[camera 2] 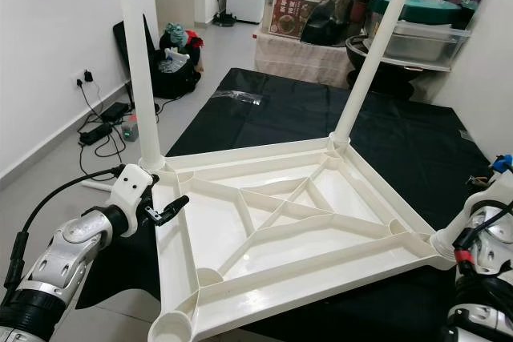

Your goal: Building children table

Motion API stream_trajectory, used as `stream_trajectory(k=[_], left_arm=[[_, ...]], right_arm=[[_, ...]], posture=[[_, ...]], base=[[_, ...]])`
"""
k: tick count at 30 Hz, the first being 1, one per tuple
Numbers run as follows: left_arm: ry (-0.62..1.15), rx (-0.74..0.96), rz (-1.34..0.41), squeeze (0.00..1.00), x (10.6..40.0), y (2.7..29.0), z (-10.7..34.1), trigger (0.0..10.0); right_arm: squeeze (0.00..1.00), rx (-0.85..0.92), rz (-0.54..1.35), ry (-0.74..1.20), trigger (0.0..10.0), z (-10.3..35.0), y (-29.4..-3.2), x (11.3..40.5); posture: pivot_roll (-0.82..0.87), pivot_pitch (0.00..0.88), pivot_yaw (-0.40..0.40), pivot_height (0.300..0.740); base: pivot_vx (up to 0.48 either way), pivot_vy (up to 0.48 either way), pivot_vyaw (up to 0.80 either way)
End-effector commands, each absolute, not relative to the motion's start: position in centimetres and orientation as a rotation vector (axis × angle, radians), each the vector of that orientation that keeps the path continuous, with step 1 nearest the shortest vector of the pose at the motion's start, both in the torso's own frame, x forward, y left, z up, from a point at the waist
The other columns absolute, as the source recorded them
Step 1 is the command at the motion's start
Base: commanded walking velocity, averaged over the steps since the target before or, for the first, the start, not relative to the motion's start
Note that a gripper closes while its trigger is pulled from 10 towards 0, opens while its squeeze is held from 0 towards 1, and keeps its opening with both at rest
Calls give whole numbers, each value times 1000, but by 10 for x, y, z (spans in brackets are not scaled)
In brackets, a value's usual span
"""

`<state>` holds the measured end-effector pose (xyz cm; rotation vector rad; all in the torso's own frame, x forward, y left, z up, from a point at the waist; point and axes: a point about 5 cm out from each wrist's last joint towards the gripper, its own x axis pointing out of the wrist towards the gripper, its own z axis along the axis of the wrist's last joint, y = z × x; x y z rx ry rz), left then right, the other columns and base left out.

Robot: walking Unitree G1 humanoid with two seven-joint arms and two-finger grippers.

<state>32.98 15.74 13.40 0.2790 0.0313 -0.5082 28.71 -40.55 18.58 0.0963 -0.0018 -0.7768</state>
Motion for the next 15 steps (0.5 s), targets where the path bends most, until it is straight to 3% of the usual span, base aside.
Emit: stream_trajectory(k=[1,15], left_arm=[[31,254,-507,0,329,157,135,10000],[16,226,-503,0,329,158,138,10000]], right_arm=[[0,128,-731,111,10000,158,-392,292],[0,114,-675,101,10000,160,-380,303]], posture=[[54,0,-76,740],[59,0,-79,740]], base=[[0,0,0],[0,-425,0]])
